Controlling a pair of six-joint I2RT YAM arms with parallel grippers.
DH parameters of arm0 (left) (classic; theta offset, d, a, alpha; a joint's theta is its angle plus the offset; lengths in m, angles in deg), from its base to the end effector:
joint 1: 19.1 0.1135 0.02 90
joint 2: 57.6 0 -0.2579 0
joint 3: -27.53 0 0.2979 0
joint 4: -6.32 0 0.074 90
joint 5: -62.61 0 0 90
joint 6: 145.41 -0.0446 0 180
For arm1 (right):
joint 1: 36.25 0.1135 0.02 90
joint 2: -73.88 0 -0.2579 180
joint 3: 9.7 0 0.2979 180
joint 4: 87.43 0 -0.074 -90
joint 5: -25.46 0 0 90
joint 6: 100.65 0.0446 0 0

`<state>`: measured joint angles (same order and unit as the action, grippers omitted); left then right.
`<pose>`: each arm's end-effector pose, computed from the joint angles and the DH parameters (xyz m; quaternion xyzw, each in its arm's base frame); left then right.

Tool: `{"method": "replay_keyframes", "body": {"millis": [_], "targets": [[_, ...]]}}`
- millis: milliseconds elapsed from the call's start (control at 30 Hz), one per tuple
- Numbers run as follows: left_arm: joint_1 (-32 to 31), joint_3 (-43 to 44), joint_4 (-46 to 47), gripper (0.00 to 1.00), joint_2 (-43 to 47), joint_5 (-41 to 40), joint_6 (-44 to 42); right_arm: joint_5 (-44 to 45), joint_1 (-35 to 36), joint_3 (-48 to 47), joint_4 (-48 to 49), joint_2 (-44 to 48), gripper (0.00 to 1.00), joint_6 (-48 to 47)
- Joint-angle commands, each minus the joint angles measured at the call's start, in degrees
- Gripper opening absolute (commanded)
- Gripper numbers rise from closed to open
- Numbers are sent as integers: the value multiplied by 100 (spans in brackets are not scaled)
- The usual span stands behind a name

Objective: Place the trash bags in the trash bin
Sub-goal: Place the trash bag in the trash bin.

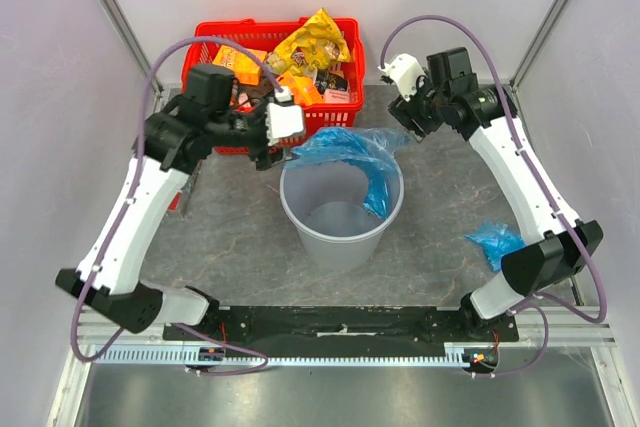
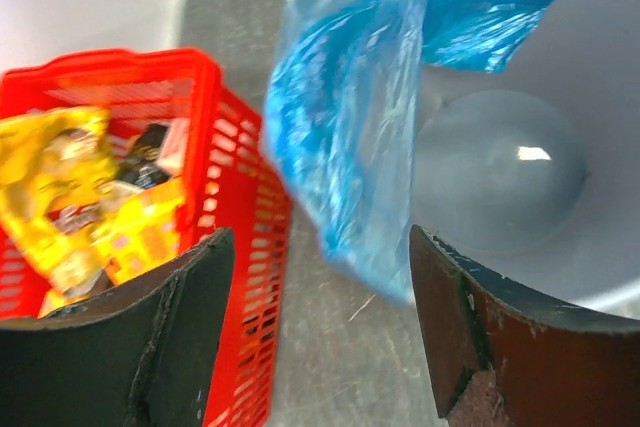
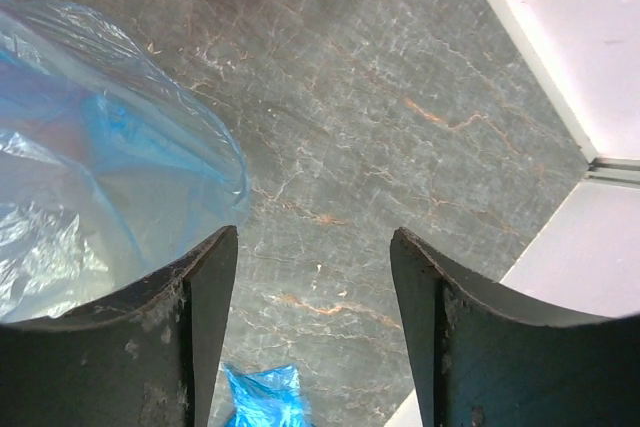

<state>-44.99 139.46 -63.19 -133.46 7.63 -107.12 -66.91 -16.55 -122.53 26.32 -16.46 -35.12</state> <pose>0.2497 -0.1497 0.4781 0.6373 0.5652 -0.1573 0.4996 0.3594 0.1306 0.4033 -0.3532 0.8490 0.0027 0.3930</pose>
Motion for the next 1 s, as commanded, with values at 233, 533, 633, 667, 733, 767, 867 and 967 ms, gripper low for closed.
{"method": "replay_keyframes", "body": {"millis": [233, 533, 633, 667, 733, 767, 867, 967], "targets": [[-698, 261, -214, 78, -869, 268, 134, 386, -2, -330, -206, 597, 74, -58], [-909, -55, -153, 46, -887, -13, 196, 343, -10, -285, -408, 948, 75, -23], [-909, -64, -144, 29, -922, -57, 204, 255, -19, -364, -557, 1080, 75, -67], [-909, -56, -135, 23, -931, -57, 213, 46, -11, -391, -627, 1141, 75, -102], [-927, -47, -118, 12, -931, -66, 231, -210, -11, -461, -768, 1256, 75, -189], [-927, -47, -117, 9, -940, -66, 240, -385, -10, -470, -847, 1317, 76, -277], [-927, -29, -65, 2, -905, -66, 318, -1000, -11, -313, -1023, 1545, 77, -794], [-944, -20, -56, 2, -817, -22, 371, -1493, -10, -49, -1023, 1696, 79, -1147]]}}
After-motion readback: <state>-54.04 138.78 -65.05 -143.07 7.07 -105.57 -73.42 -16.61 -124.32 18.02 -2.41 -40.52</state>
